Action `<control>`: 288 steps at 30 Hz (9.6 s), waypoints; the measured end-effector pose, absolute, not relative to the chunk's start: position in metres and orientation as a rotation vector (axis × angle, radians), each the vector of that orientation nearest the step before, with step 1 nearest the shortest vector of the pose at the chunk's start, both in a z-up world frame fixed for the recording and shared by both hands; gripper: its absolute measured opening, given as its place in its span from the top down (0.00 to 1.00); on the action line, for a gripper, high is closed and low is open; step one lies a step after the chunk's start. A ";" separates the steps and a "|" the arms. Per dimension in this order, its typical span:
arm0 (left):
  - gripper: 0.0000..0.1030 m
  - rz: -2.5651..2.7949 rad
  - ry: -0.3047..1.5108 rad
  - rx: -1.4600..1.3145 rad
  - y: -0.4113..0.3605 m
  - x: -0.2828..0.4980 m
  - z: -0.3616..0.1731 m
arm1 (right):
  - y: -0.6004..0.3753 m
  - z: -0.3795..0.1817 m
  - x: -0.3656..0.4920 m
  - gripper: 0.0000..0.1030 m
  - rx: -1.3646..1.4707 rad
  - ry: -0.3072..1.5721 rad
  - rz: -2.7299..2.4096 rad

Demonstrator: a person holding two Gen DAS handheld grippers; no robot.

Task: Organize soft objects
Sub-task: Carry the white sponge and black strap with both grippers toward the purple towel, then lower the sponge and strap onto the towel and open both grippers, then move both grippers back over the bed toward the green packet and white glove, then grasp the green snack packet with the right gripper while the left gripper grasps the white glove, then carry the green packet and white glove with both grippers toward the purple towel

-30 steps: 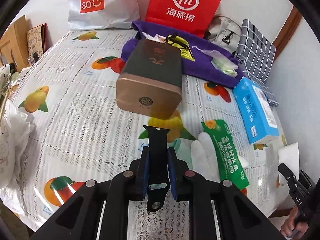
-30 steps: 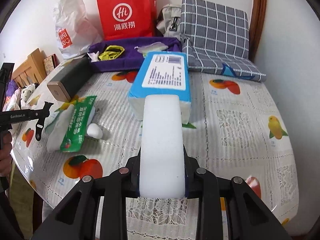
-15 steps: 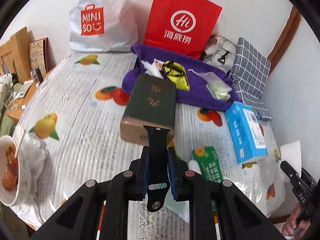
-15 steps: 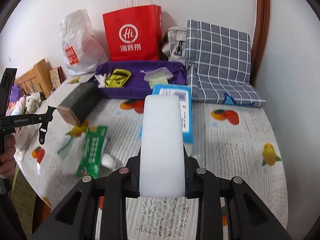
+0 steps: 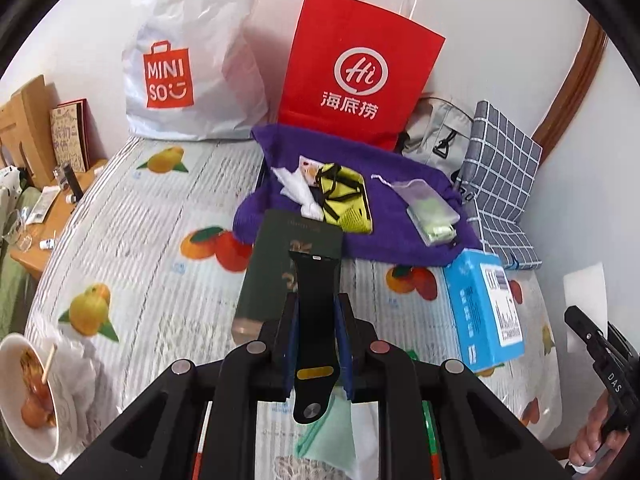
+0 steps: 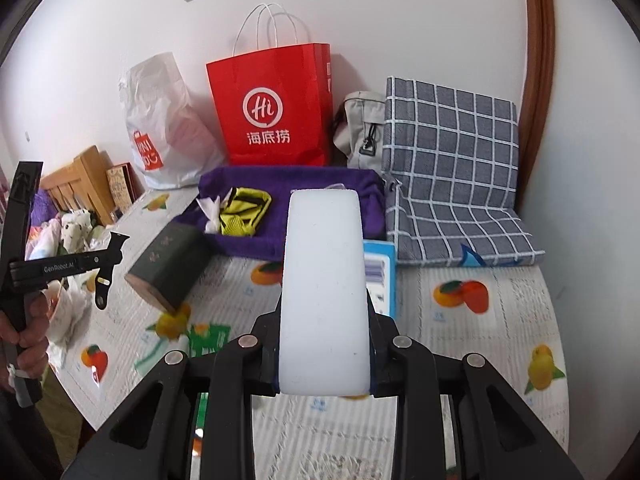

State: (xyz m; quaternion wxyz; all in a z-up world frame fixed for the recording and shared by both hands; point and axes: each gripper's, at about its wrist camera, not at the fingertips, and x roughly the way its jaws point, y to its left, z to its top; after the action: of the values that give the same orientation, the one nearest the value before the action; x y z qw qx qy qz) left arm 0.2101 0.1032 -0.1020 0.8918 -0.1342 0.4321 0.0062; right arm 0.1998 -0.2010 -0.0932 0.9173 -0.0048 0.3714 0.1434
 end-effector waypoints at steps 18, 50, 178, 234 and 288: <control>0.84 0.013 0.873 -0.270 0.113 0.286 -0.082 | -0.171 -0.077 0.299 0.72 0.005 0.764 0.322; 0.84 0.009 1.020 -0.357 0.128 0.435 -0.152 | -0.090 -0.164 0.443 0.72 0.024 0.985 0.526; 0.43 -0.040 1.108 0.047 -0.015 0.167 -0.208 | -0.224 -0.236 0.141 0.71 0.064 0.969 0.274; 0.90 0.025 0.876 -0.209 0.077 0.173 -0.066 | -0.207 -0.086 0.163 0.71 0.058 0.786 0.311; 0.90 0.062 0.848 -0.187 0.105 0.350 -0.063 | -0.148 -0.080 0.368 0.71 0.059 0.788 0.350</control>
State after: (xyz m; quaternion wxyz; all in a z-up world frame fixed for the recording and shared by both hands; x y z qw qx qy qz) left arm 0.3501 0.1054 -0.0633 0.9068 -0.0906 0.4106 0.0299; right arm 0.3680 -0.1477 -0.0803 0.9081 0.0287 0.3818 0.1696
